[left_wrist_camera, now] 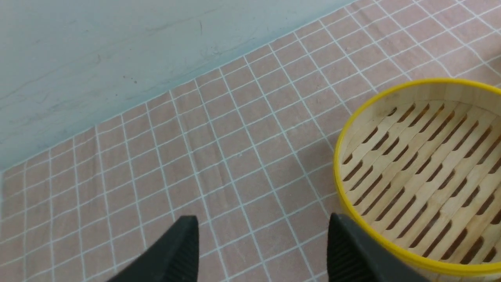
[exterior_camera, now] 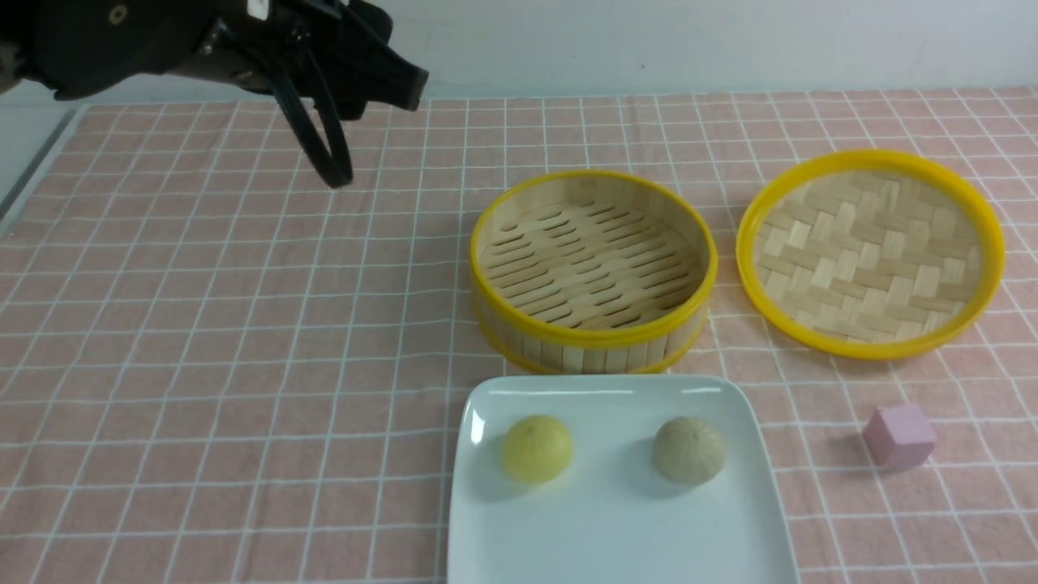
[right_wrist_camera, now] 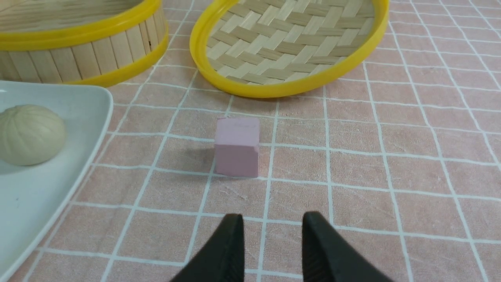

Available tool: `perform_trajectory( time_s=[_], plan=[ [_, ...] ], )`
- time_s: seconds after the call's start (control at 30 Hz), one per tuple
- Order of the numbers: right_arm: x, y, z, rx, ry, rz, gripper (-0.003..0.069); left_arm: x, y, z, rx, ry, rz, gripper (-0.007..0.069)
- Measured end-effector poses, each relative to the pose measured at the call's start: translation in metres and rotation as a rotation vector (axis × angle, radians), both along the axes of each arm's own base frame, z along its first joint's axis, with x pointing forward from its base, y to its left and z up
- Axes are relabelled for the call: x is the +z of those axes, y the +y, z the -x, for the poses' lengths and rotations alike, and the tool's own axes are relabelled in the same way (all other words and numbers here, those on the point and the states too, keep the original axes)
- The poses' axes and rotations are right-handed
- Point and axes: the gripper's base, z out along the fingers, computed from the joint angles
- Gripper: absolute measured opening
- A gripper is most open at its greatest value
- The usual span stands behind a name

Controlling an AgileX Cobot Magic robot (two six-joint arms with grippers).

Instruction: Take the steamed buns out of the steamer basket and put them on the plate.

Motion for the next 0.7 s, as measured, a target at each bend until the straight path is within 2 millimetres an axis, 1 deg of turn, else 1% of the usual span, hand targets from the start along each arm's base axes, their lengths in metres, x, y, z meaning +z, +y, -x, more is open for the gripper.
perform_trajectory(
  time_s=[0.1,0.2,0.23,0.27,0.33,0.37,0.43,0.47,0.5,0.53,0.57,0.6,0.63,0.67,0.7],
  plan=[
    [0.000,0.000,0.000,0.000,0.000,0.000,0.0237,0.000,0.013,-0.003,0.059,0.008,0.002,0.0449],
    [0.000,0.000,0.000,0.000,0.000,0.000,0.0239,-0.006,0.047,-0.002,0.177,0.023,0.038,0.0449],
    [0.000,0.000,0.000,0.000,0.000,0.000,0.0239,-0.008,0.052,0.000,0.193,0.026,0.045,0.0449],
    [0.000,0.000,0.000,0.000,0.000,0.000,0.0239,-0.015,0.070,0.006,0.248,0.028,0.071,0.0449],
    [0.000,0.000,0.000,0.000,0.000,0.000,0.0239,-0.029,0.100,0.020,0.329,0.017,0.110,0.0449],
    [0.000,0.000,0.000,0.000,0.000,0.000,0.0239,-0.036,0.111,0.027,0.360,0.011,0.131,0.0449],
    [0.000,0.000,0.000,0.000,0.000,0.000,0.0239,-0.054,0.134,0.047,0.434,-0.009,0.178,0.0449],
    [0.000,0.000,0.000,0.000,0.000,0.000,0.0239,-0.065,0.142,0.054,0.462,-0.008,0.190,0.0449],
    [0.000,0.000,0.000,0.000,0.000,0.000,0.0239,-0.074,0.152,0.068,0.498,-0.025,0.219,0.0449],
    [0.000,0.000,0.000,0.000,0.000,0.000,0.0239,-0.079,0.155,0.073,0.510,-0.028,0.224,0.0449],
    [0.000,0.000,0.000,0.000,0.000,0.000,0.0239,-0.099,0.165,0.092,0.563,-0.035,0.258,0.0449],
    [0.000,0.000,0.000,0.000,0.000,0.000,0.0239,-0.105,0.167,0.097,0.572,-0.037,0.262,0.0449],
    [0.000,0.000,0.000,0.000,0.000,0.000,0.0239,-0.124,0.172,0.113,0.605,-0.038,0.280,0.0449],
    [0.000,0.000,0.000,0.000,0.000,0.000,0.0239,-0.135,0.174,0.122,0.617,-0.038,0.287,0.0449],
    [0.000,0.000,0.000,0.000,0.000,0.000,0.0239,-0.151,0.175,0.134,0.628,-0.039,0.293,0.0449]
  ],
)
